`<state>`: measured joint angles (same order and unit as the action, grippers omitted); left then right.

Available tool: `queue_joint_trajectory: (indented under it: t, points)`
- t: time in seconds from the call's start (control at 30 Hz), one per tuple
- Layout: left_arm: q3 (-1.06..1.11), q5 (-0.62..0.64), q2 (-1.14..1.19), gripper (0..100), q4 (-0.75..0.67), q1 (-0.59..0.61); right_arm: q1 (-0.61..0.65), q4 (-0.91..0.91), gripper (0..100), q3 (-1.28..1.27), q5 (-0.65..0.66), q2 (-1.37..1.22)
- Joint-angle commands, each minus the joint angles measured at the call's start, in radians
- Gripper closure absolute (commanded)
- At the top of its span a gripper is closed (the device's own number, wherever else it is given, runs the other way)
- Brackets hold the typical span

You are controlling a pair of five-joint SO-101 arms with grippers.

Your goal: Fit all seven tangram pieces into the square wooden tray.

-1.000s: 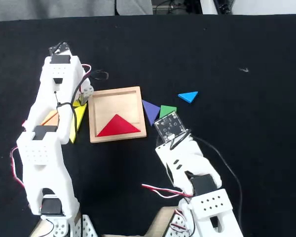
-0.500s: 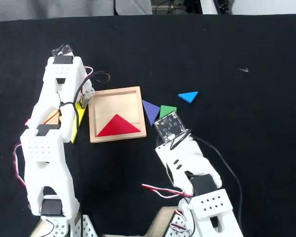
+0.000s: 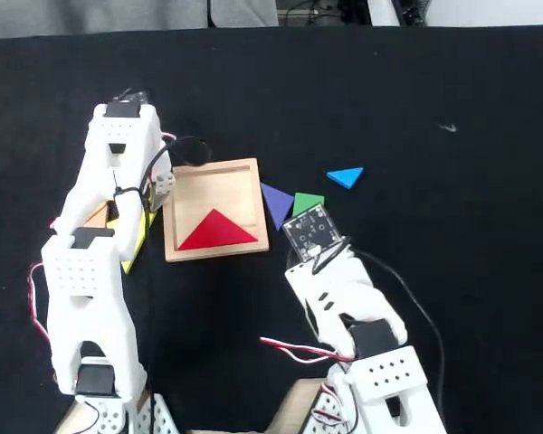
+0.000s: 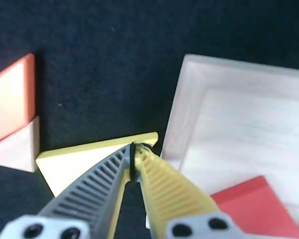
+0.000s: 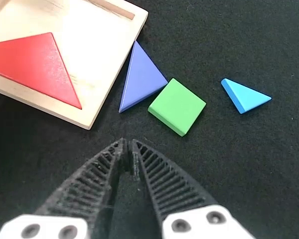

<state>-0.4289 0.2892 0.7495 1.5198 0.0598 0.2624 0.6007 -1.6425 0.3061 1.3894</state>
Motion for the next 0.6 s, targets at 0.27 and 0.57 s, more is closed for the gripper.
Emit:
queue_joint_trajectory:
  t: [0.27,0.57]
  points:
    - [0.111,-0.051,-0.08,97,0.044,-0.076,-0.008,-0.005,98.6,0.007,0.003,0.019]
    - [0.542,-0.095,-0.506,97,-0.189,-0.087,-0.008,-0.005,98.6,0.005,0.003,0.019]
